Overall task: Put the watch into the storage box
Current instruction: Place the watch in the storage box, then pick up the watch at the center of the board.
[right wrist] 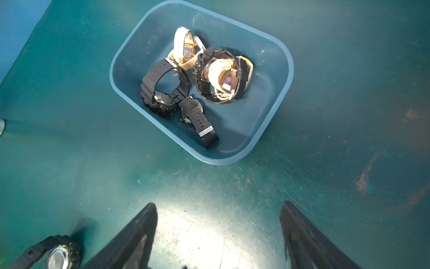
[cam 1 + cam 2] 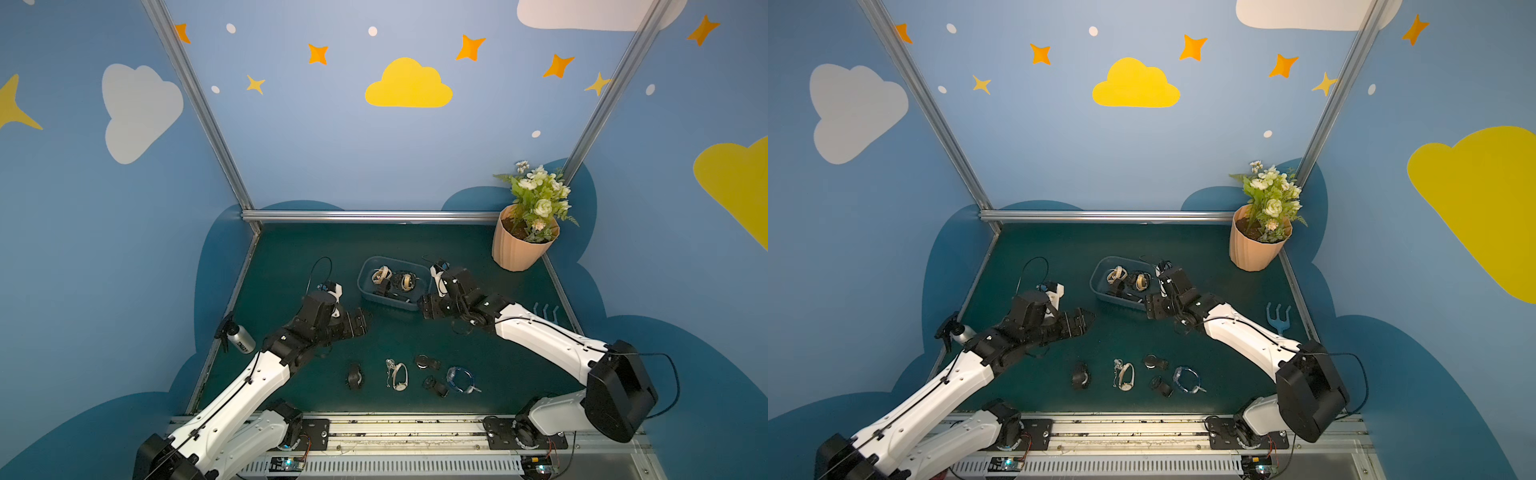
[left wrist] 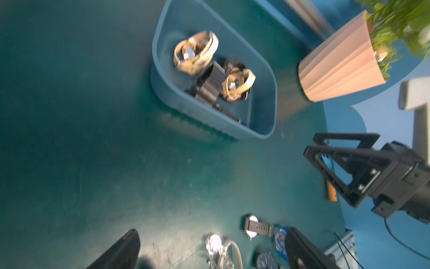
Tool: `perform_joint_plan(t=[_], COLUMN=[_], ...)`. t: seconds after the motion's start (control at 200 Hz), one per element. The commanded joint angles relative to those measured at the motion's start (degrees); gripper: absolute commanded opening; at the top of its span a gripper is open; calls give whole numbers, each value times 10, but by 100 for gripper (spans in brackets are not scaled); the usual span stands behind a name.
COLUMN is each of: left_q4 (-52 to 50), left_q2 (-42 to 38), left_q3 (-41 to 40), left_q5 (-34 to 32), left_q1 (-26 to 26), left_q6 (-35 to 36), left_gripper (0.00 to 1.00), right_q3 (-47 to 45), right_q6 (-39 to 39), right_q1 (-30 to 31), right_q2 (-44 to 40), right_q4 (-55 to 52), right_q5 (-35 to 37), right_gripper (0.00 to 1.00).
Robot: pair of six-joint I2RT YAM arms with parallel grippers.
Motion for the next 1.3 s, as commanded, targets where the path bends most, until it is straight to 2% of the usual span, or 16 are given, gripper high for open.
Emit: perform_joint_plan(t=[0.0, 0.255, 0.38, 0.511, 0.741, 1.051, 1.297], left_q4=[-66, -119, -97, -56, 32, 105, 171], left_q2=[-42, -146, -165, -156, -134, -114, -90], left_q3=[-25, -102, -137, -160, -196, -219, -228], left_q5=[44, 80, 100, 121, 149, 148, 147], left_q1=[2, 0, -4, -7, -20, -40, -45], left_q6=[-40, -103, -129, -147, -178, -213, -238], left_gripper=[90, 77, 71, 63, 57, 47, 30], right_q3=[10, 35, 32, 33, 30, 39, 44], right_q6=[4, 3, 3, 9, 10, 9, 6], right_q1=[2, 3, 4, 7, 10, 11, 11], right_q2=[-2, 23, 30, 33, 35, 47, 54], right_q4=[23, 38, 49, 47, 47, 51, 49], right_q5=[5, -6, -10, -17, -13, -13, -11], right_gripper=[84, 84, 84, 84, 84, 84, 84])
